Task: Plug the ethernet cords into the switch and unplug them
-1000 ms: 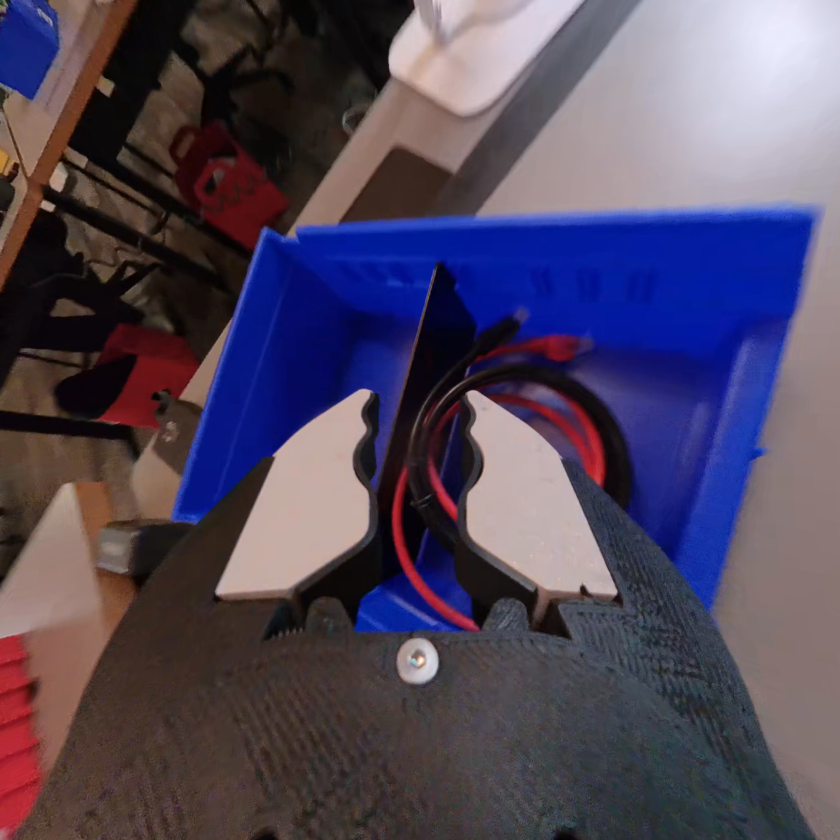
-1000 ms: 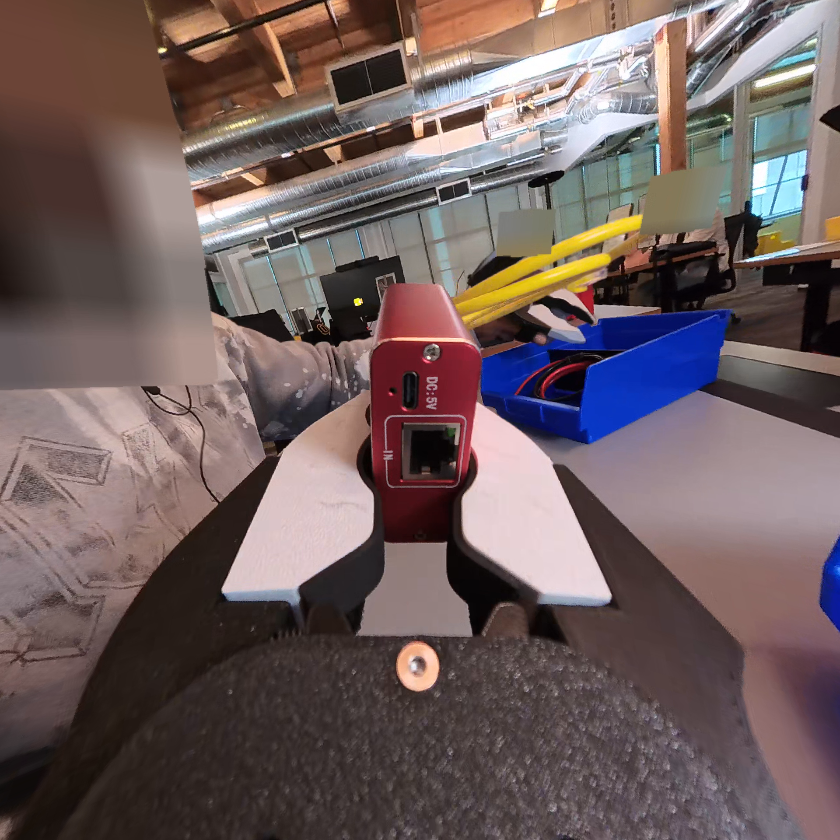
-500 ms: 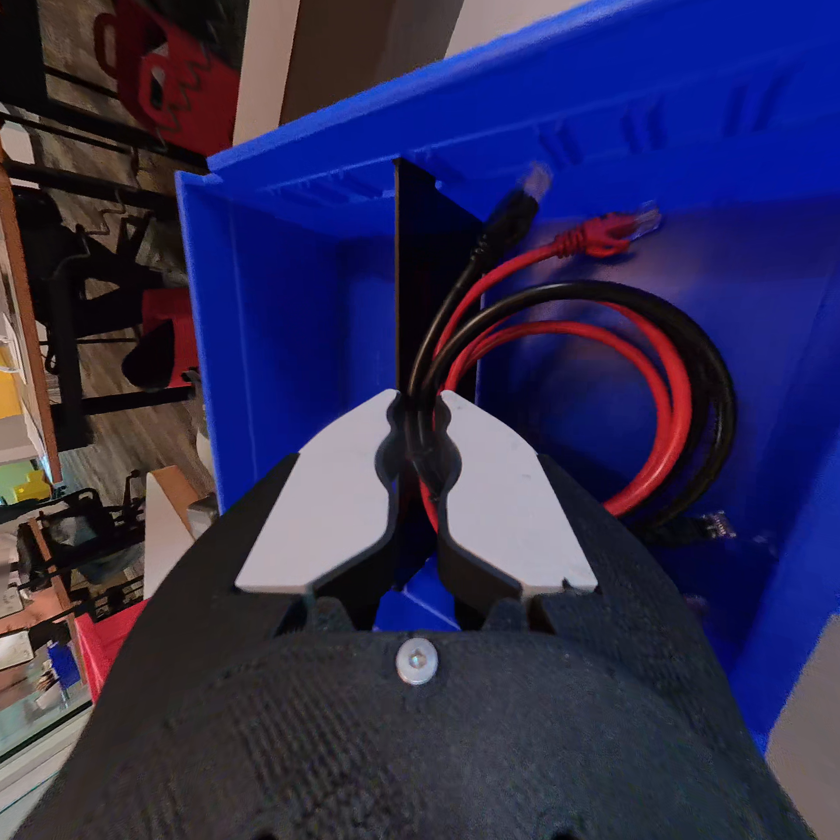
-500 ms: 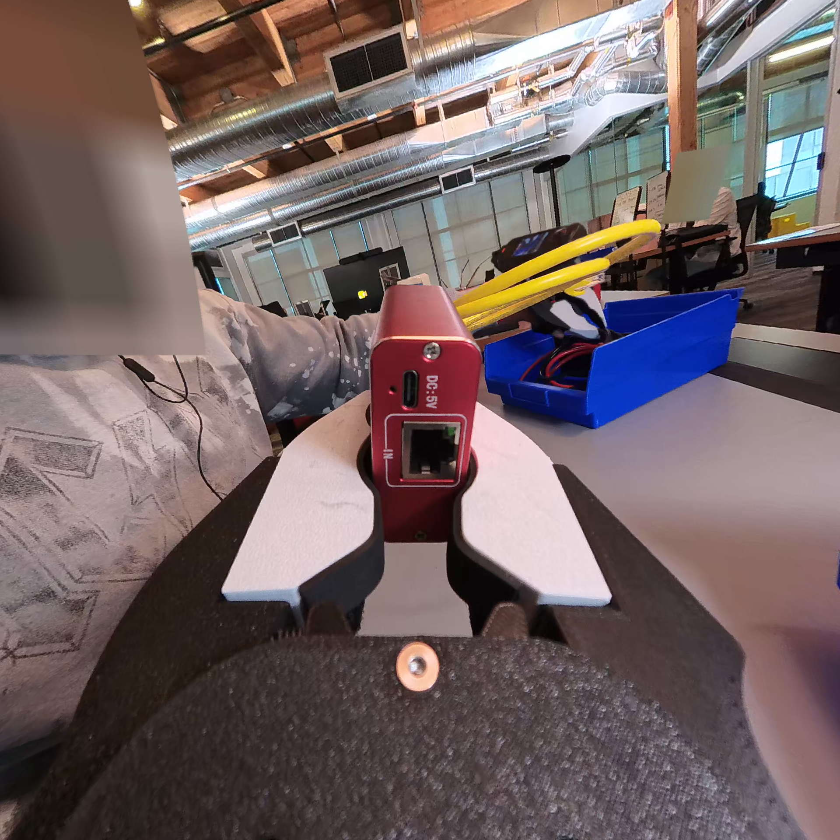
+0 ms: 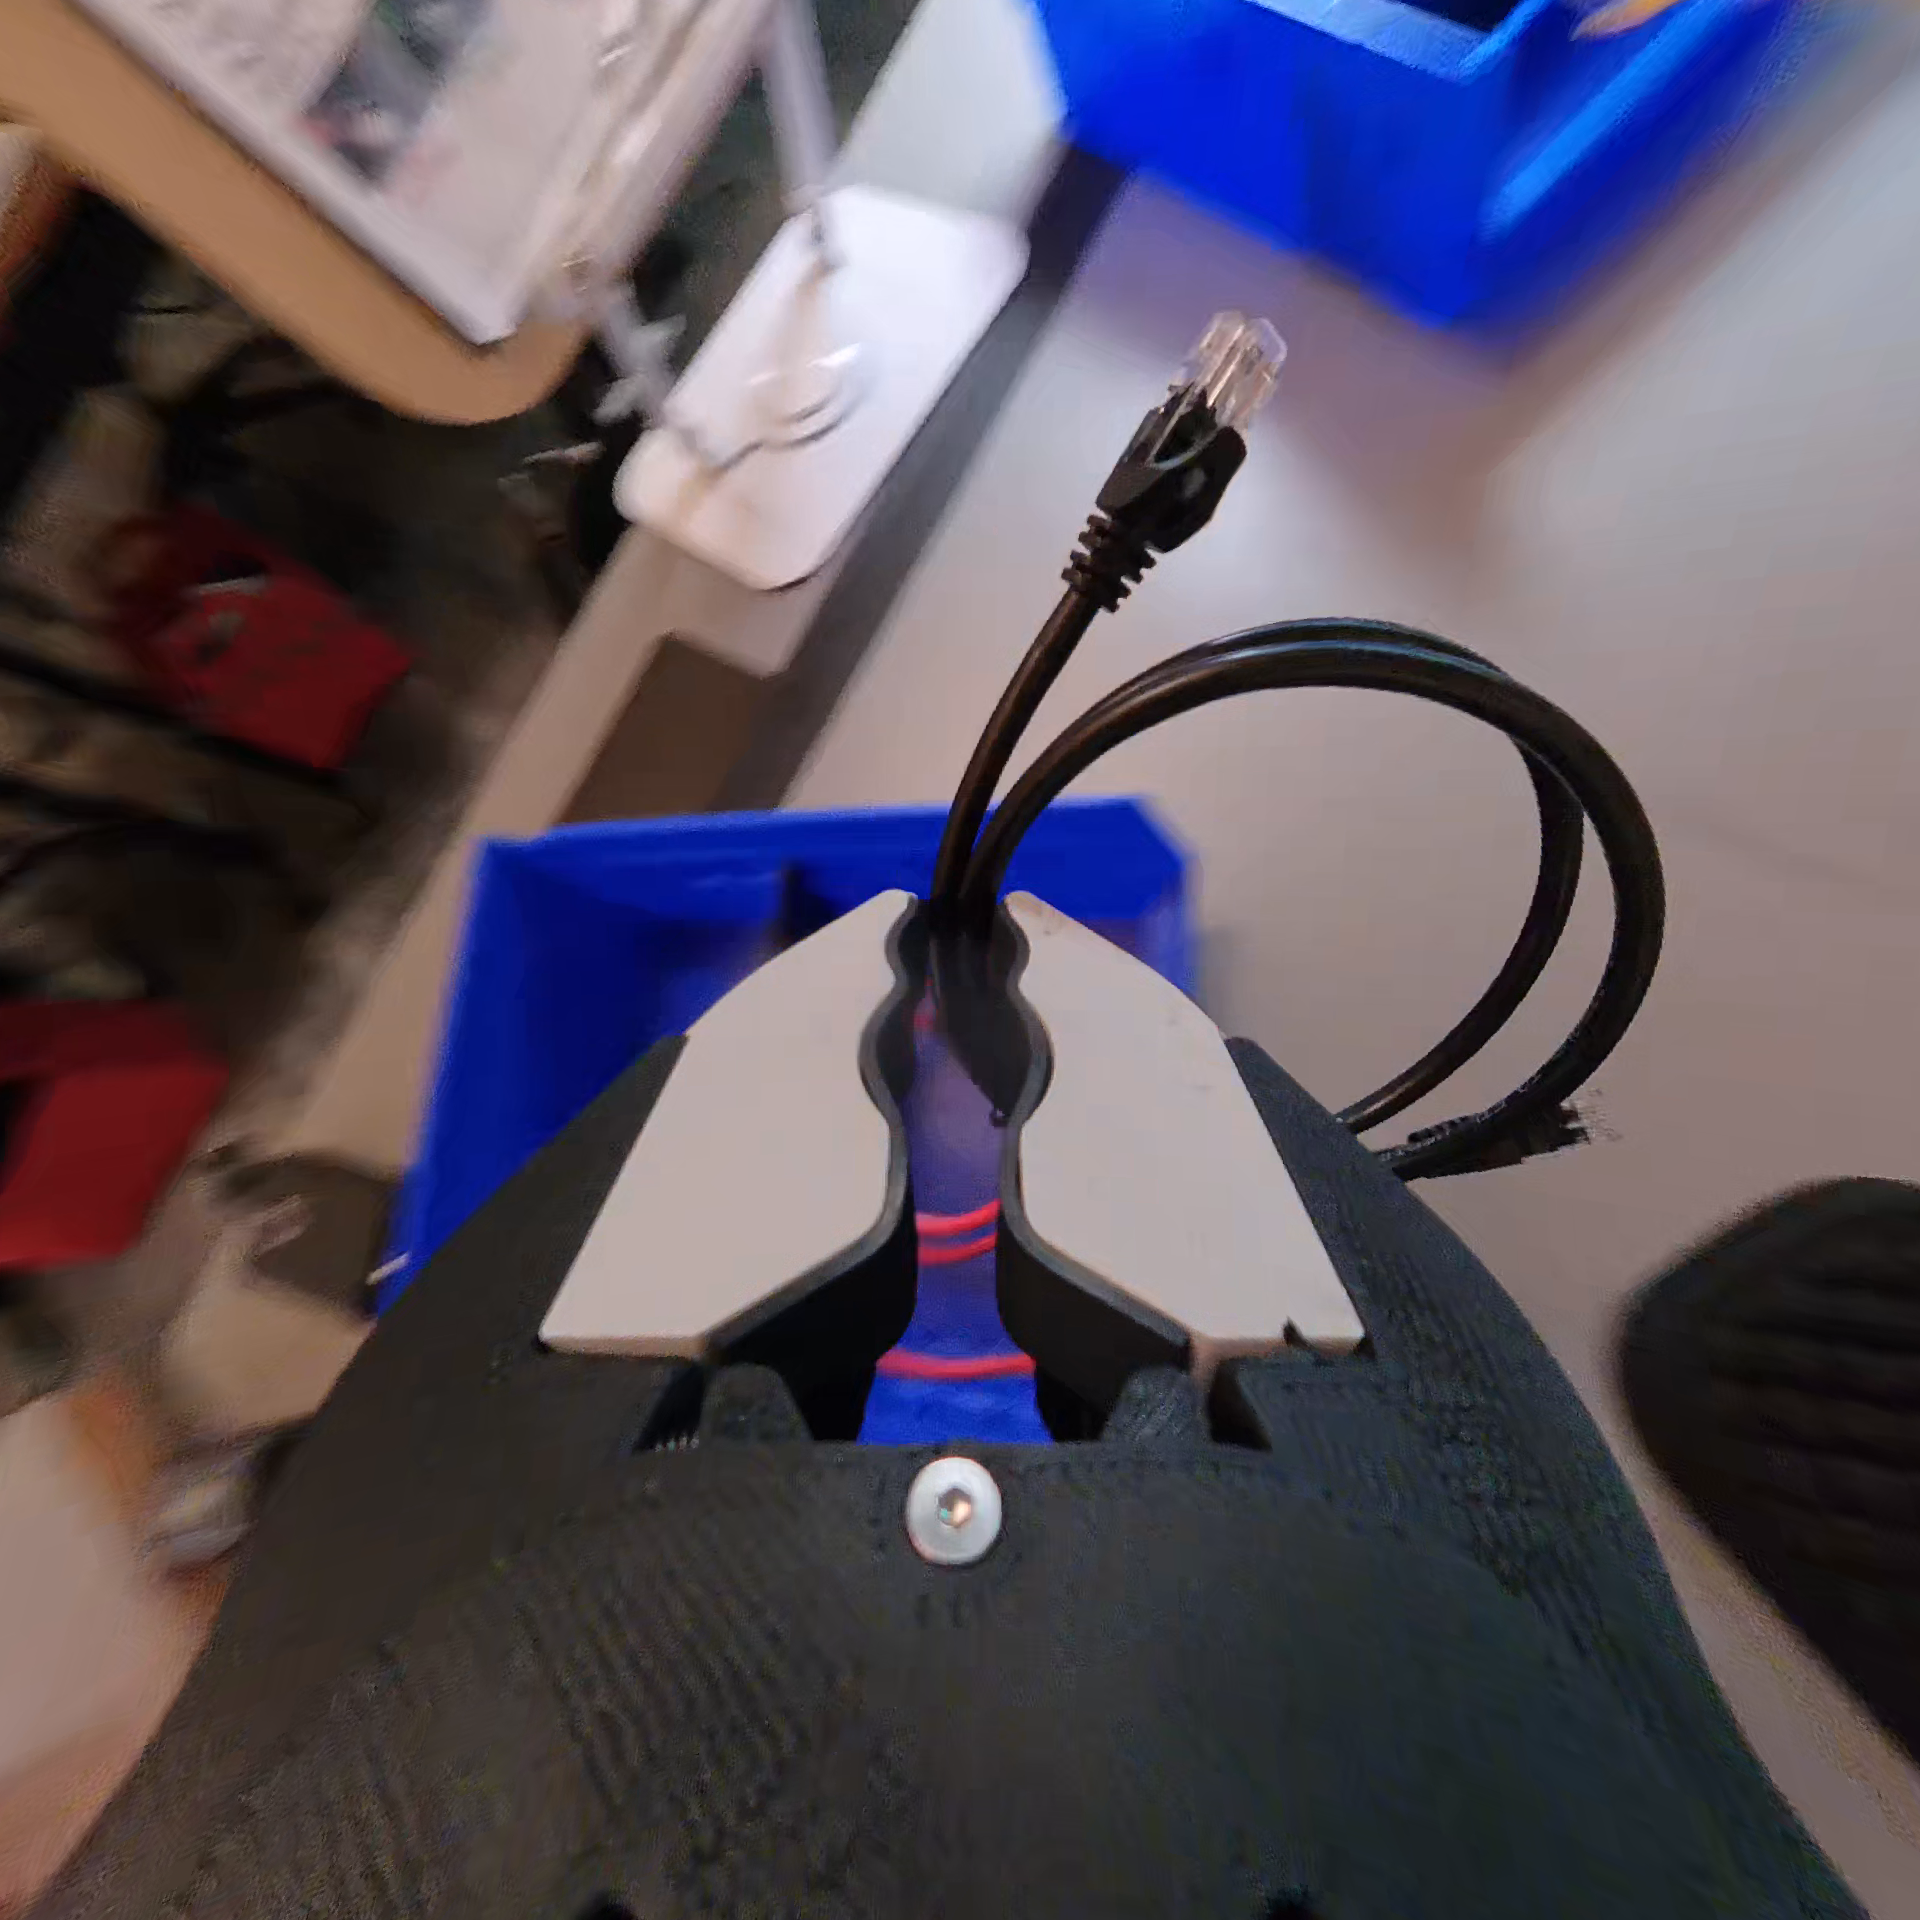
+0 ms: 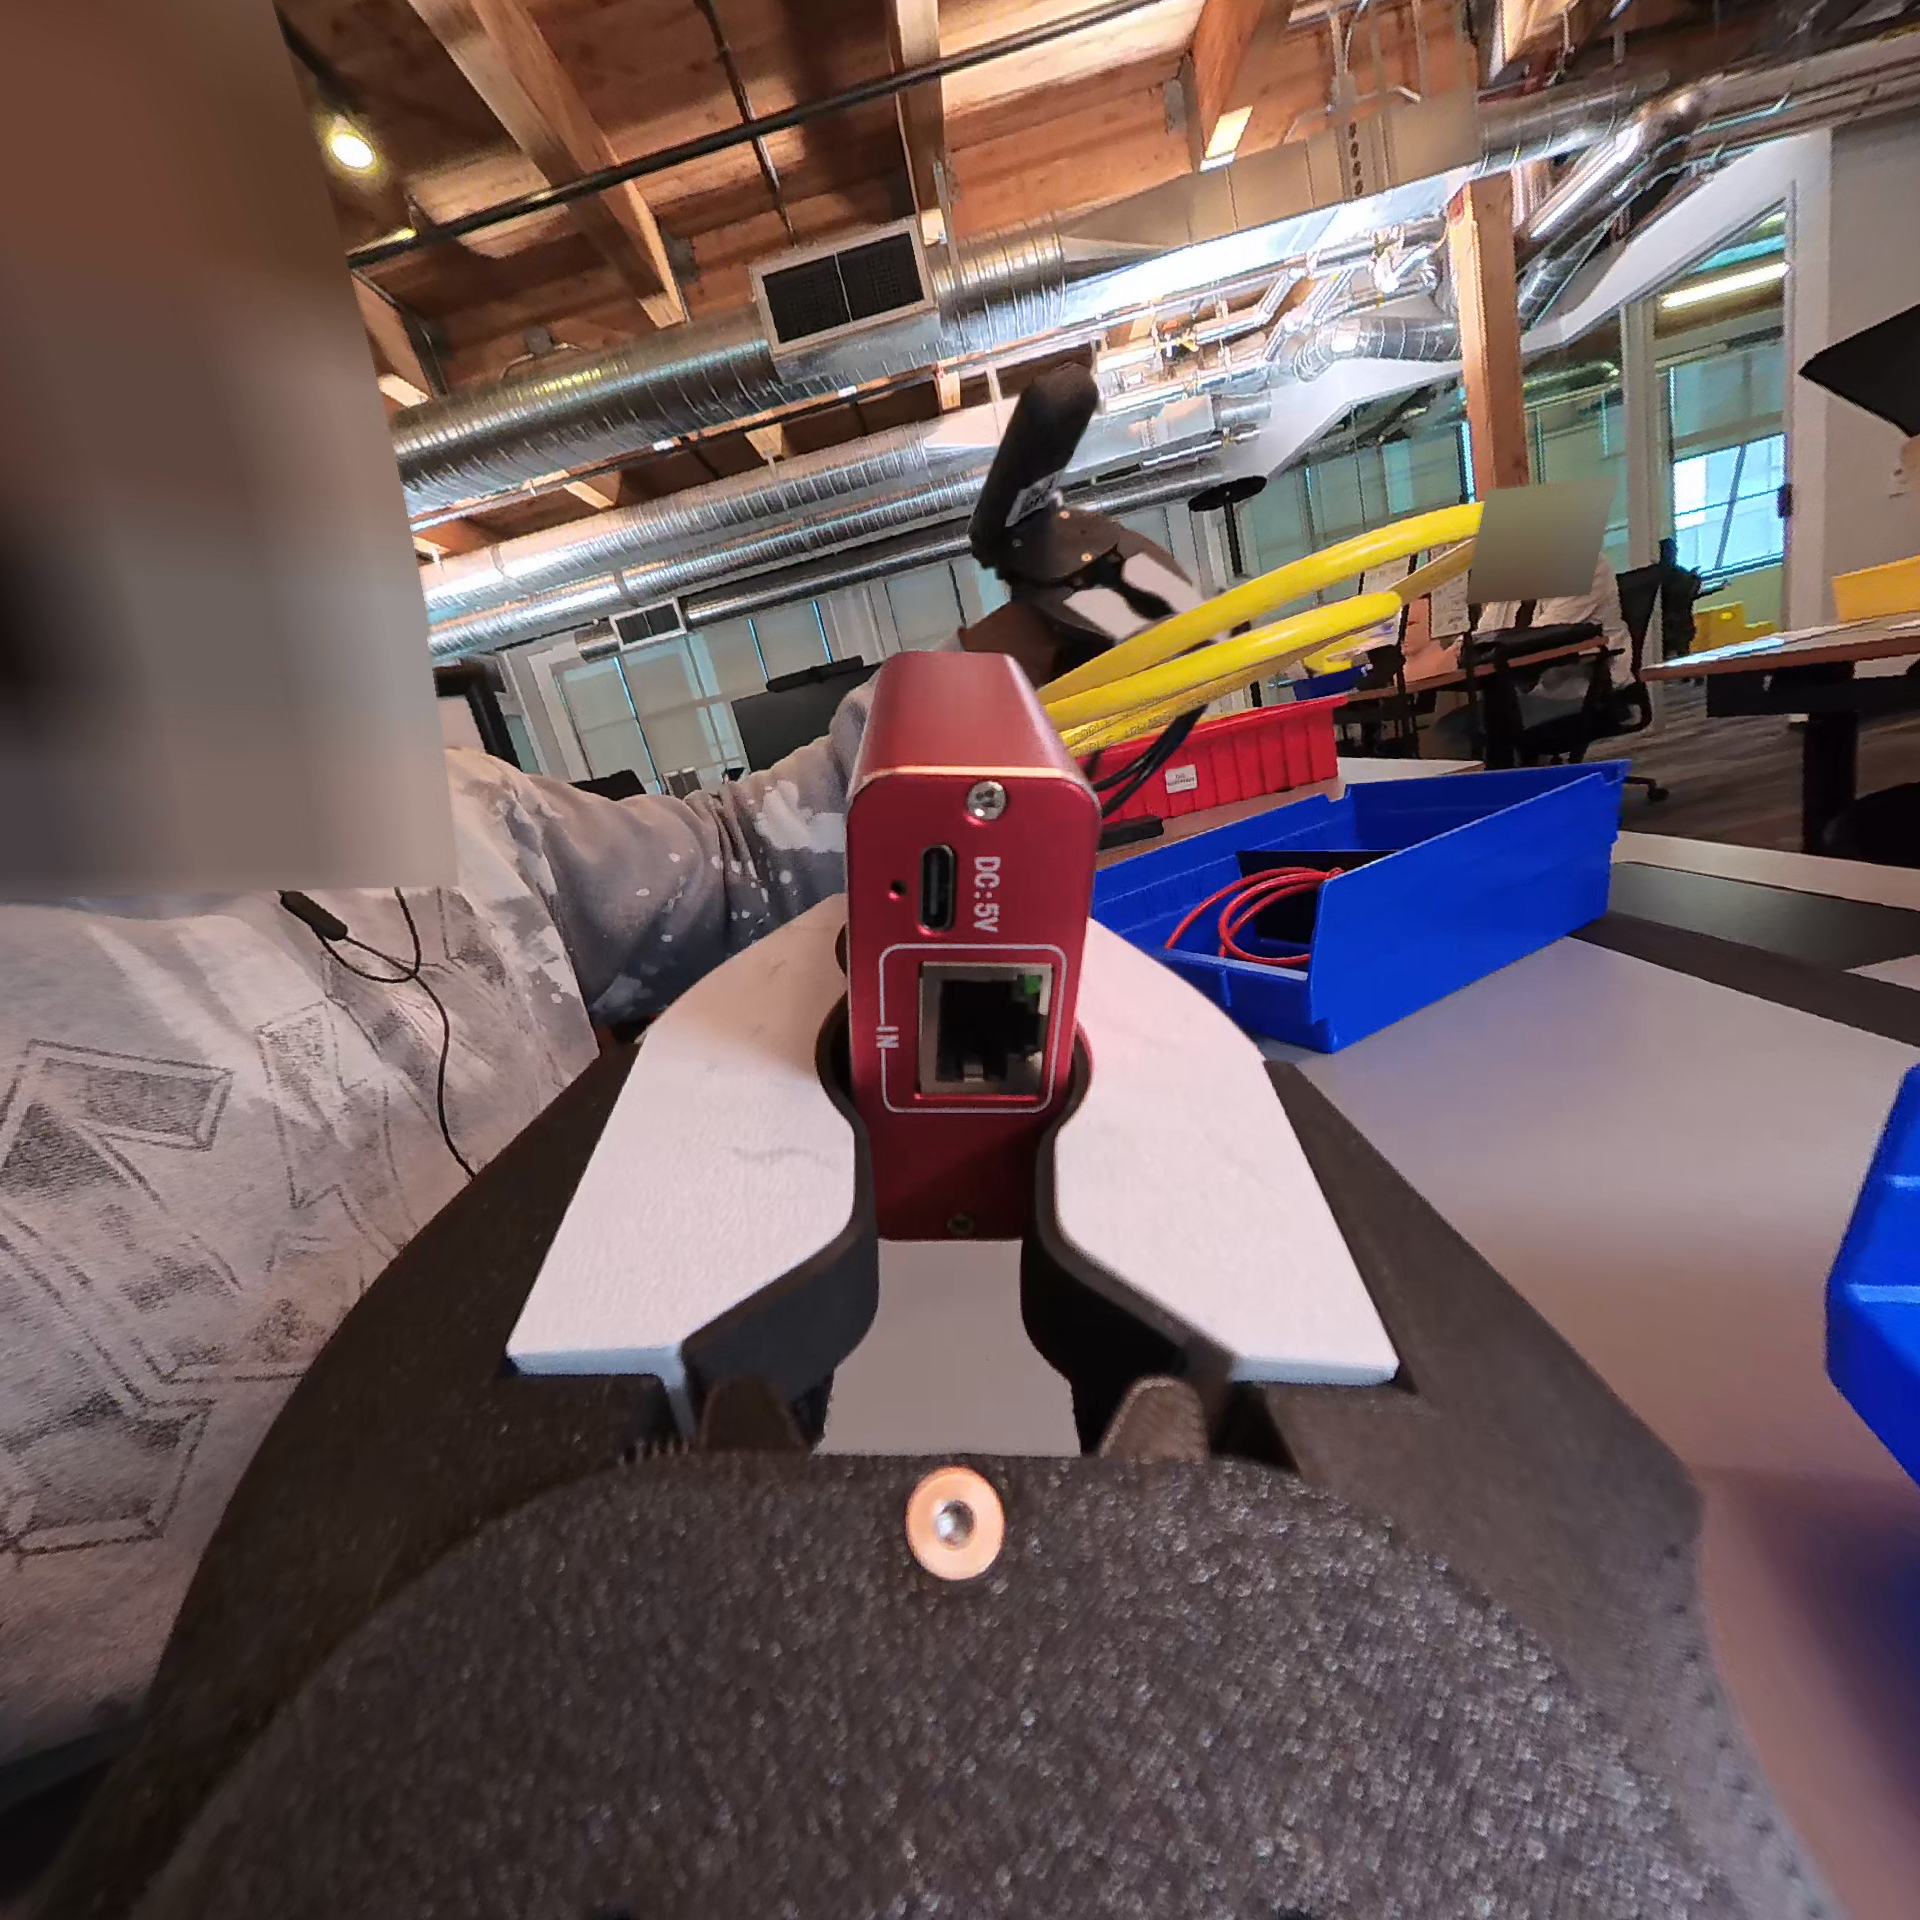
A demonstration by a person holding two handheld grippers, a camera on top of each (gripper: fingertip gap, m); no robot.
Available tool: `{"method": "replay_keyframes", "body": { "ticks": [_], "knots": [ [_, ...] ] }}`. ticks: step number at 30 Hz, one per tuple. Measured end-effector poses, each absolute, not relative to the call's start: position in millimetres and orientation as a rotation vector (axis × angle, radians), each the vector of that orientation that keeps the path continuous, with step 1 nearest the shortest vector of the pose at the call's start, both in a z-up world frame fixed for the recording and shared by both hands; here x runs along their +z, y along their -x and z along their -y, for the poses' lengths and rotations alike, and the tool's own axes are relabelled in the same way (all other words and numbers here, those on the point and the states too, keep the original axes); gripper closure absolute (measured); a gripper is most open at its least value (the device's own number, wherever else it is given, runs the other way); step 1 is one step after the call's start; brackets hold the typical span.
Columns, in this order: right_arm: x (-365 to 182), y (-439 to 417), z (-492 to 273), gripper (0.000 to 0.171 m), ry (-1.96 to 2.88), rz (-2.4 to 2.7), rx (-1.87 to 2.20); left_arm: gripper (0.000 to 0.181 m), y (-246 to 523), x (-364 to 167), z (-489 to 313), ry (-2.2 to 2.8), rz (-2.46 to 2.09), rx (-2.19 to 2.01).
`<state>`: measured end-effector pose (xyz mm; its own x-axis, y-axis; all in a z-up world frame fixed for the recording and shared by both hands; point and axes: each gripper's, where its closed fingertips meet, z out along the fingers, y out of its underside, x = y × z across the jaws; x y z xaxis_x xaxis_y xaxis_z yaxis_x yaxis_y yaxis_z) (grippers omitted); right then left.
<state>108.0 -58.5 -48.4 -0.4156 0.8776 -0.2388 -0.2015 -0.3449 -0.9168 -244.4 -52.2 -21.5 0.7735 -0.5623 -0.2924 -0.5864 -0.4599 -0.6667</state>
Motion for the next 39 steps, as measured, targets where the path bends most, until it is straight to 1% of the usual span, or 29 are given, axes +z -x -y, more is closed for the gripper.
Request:
{"method": "replay_keyframes", "body": {
  "ticks": [1,3,8,11,14,17,22,31,39],
  "knots": [
    [-49,-108,58,0.143,1.000,1.107,1.845,0.170,224,-27,57,2.162,-0.872,-0.089],
    [-50,-108,58,0.142,1.005,1.111,1.831,0.169,184,-50,68,2.156,-0.918,-0.310],
    [-53,-107,56,0.142,1.023,1.101,1.822,0.169,95,-142,94,2.189,-1.020,-0.676],
    [-56,-105,53,0.142,1.041,1.095,1.820,0.169,64,-185,103,2.212,-1.104,-0.690],
    [-60,-104,51,0.143,1.056,1.093,1.819,0.169,51,-209,104,2.217,-1.190,-0.599],
    [-61,-104,50,0.143,1.060,1.092,1.821,0.168,46,-210,103,2.191,-1.220,-0.591],
    [-60,-107,50,0.143,1.043,1.090,1.832,0.166,35,-185,89,2.060,-1.158,-0.595],
    [-62,-110,47,0.143,1.052,1.075,1.838,0.161,-13,-188,95,1.922,-1.392,-0.501],
    [-64,-111,45,0.143,1.062,1.069,1.837,0.153,-8,-175,134,1.872,-1.455,-0.464]
  ]
}}
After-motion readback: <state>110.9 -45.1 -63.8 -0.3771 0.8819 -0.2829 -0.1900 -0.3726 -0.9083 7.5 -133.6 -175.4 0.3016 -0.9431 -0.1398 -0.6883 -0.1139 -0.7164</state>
